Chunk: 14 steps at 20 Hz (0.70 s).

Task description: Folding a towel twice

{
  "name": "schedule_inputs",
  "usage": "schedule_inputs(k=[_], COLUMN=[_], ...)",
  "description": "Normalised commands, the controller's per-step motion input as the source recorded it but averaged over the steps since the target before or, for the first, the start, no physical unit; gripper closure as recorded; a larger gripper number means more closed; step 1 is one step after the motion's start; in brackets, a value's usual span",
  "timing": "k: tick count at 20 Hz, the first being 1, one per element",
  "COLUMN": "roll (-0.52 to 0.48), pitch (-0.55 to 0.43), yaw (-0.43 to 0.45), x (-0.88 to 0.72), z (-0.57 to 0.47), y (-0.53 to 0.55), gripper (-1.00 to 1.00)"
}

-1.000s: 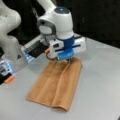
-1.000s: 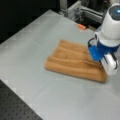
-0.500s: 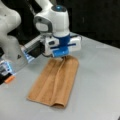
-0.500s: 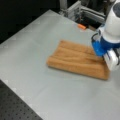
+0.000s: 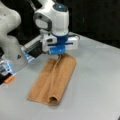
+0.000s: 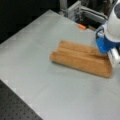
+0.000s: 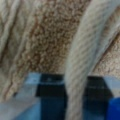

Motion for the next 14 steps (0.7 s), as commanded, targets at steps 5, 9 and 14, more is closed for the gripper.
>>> schedule_inputs(k=[5, 9, 14], roll=[0.088, 0.115, 0.145], pitch=[-0.004, -0.087, -0.134], yaw=[-0.102, -0.025, 0.038], x=[-0.46, -0.50, -0.51], z=[-0.05, -0.09, -0.10], y=[-0.03, -0.13, -0.19], gripper=[1.00, 1.00, 1.00])
